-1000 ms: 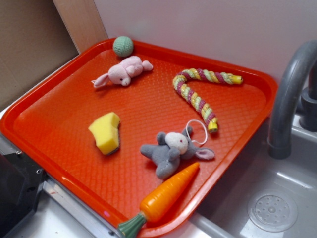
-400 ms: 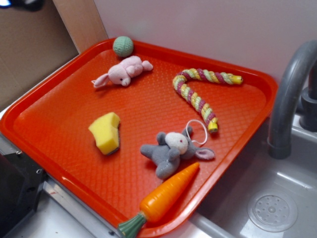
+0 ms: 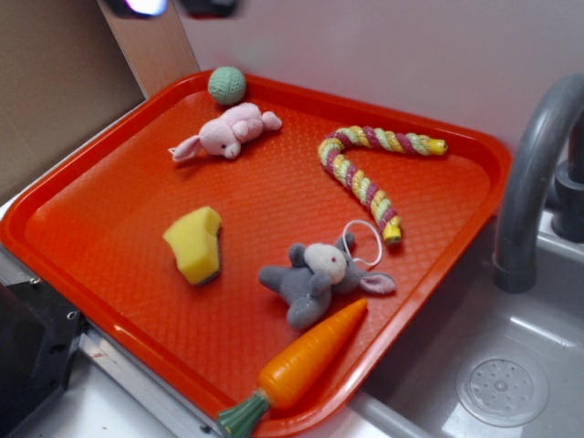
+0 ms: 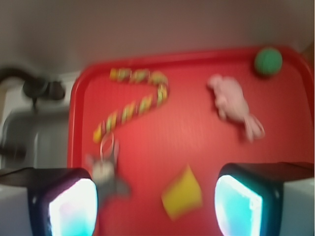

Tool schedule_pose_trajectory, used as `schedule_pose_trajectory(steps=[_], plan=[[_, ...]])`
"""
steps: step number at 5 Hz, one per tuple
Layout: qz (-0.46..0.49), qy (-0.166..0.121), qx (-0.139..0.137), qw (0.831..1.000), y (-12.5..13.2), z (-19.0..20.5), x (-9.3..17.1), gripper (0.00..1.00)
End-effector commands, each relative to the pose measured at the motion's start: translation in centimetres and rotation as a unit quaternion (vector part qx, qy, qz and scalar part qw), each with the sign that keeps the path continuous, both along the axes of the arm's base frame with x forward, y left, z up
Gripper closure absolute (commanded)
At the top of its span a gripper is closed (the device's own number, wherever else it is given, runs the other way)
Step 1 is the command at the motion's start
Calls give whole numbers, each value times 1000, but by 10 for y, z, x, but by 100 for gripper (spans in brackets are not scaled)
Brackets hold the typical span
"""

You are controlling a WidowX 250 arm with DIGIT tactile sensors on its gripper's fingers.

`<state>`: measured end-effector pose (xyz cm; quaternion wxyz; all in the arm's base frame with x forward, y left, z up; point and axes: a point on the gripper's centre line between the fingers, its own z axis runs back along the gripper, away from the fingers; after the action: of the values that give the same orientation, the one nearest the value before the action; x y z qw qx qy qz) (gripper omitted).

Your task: Grab the multicolored rope.

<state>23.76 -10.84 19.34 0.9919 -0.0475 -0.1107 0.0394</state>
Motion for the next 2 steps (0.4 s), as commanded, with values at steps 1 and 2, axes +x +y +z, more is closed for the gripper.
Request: schedule_pose_trajectory(steps=[1,2], plan=[[124,-66,49,989,-9,-27,60,0],[245,-88,101,960,0,-58,64,0]])
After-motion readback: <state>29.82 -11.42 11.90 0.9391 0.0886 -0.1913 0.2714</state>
